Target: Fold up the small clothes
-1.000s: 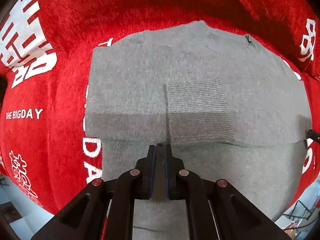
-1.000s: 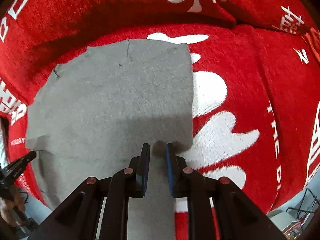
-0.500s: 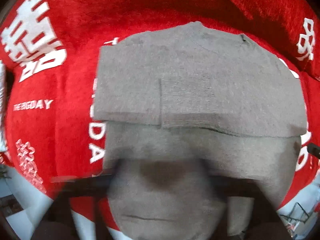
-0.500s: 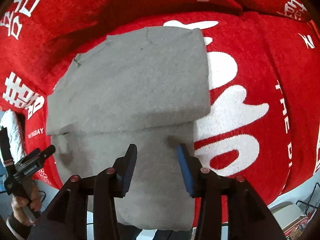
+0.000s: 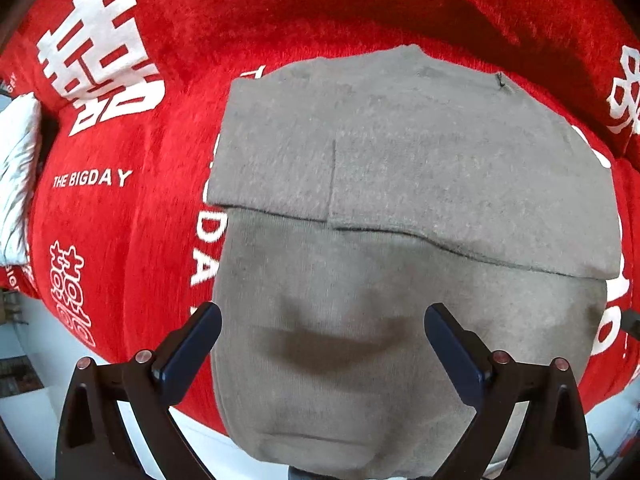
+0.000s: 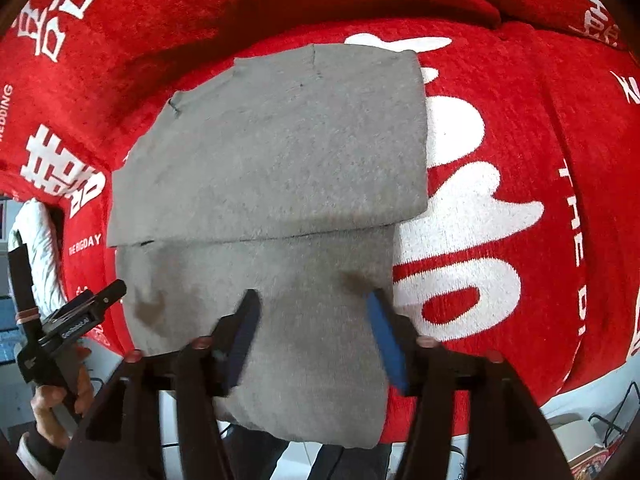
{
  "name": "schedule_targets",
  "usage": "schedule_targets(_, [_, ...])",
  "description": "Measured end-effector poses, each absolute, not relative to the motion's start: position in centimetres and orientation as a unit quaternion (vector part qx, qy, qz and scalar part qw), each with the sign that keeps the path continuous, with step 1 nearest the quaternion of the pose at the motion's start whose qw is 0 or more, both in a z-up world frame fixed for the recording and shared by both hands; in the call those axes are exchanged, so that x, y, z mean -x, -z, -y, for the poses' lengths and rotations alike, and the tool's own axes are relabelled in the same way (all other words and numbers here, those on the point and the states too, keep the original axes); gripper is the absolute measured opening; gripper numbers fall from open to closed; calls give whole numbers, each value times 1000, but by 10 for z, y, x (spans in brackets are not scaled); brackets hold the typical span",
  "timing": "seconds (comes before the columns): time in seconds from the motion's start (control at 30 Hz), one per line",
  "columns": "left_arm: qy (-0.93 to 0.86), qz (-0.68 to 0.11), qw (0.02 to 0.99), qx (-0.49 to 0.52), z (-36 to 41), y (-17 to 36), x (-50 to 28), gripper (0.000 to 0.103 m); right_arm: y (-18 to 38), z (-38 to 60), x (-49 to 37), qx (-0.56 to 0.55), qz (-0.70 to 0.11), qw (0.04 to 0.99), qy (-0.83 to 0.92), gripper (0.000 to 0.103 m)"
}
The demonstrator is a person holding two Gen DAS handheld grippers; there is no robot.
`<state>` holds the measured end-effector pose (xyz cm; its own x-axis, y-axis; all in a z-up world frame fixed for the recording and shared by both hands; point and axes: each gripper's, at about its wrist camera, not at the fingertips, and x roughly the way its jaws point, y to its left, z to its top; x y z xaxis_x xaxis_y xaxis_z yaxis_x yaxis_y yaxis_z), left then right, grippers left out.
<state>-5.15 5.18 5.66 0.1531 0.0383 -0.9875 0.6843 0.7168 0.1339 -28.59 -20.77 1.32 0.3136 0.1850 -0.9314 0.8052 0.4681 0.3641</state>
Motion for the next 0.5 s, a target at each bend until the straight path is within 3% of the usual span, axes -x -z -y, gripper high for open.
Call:
schedule_targets(0.07, [232, -611, 697, -295, -54, -56, 54, 102, -14, 207, 288, -463, -533, 671, 225, 71])
schedule_targets(0.13, [232, -613, 698, -290, -57, -57, 58, 102, -13, 206, 288, -464, -529, 677, 214, 84])
schedule_targets(0.5, [238, -624, 691, -276, -78, -57, 72, 102, -8, 183, 287, -486, -516, 685, 170, 84])
